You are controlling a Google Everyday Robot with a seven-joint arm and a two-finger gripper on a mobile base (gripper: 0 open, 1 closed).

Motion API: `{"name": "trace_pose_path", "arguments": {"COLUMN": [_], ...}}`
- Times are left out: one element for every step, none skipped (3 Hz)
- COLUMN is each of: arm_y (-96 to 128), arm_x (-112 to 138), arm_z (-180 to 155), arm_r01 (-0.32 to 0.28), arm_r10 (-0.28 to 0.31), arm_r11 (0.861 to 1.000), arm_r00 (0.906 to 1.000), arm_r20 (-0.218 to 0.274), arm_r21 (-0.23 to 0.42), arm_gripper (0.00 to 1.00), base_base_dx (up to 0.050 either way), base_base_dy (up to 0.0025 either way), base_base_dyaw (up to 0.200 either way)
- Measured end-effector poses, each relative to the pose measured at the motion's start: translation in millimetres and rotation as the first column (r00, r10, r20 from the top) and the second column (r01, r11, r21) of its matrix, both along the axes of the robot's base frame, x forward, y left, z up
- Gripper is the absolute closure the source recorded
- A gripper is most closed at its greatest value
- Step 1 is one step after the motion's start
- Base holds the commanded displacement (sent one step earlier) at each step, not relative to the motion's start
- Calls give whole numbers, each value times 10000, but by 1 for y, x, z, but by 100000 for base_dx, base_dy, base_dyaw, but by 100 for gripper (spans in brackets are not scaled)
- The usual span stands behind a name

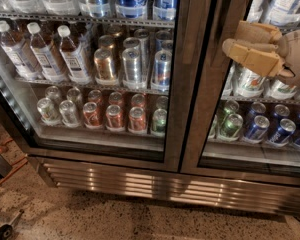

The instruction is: Open right fridge door

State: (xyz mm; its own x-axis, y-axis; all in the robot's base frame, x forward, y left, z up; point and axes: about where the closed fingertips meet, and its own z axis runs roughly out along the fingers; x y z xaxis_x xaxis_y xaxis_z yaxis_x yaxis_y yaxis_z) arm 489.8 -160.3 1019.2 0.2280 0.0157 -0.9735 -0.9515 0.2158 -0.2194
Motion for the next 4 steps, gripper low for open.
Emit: {"name": "trace_pose_path", "arguments": {"arm_y": [0,0,0,0], "arm_x": [0,0,0,0], "arm_z": [0,0,0,0], "arm_r01": [0,0,-1,-1], "arm_r10": [0,0,1,1], "arm_r11": [10000,10000,10000,10000], "arm_r00": [10000,10000,10000,10000], "arm_r20": [0,0,0,0], "arm_r21": [0,0,0,0], "arm_gripper": [100,100,81,57], "base_base_dx": [-4600,0,0,0], "base_base_dy": [0,0,0,0], "base_base_dyaw": [1,0,0,0]}}
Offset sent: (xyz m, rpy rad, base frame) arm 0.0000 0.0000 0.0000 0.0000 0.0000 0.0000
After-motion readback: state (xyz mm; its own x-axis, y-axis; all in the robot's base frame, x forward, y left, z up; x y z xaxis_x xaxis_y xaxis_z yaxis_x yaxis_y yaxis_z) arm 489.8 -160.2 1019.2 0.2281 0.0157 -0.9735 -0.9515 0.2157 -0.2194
